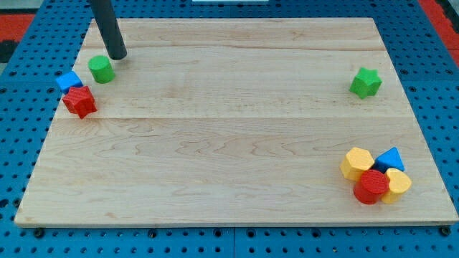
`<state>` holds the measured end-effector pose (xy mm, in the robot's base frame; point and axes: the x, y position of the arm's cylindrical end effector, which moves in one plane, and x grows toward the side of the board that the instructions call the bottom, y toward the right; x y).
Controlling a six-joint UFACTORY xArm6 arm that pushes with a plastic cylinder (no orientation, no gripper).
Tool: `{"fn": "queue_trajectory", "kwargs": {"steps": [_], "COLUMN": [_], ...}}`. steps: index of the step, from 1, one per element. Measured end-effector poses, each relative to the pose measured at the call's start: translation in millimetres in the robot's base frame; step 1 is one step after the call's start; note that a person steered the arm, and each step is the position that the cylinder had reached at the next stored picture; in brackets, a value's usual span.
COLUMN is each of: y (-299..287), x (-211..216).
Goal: Point at the green circle
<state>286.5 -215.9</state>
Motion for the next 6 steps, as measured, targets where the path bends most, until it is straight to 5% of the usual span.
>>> {"fn": "queue_trajectory", "kwargs": {"steps": [1, 2, 6], "y": [-75, -89, -33], "x": [-16, -13, 41]}}
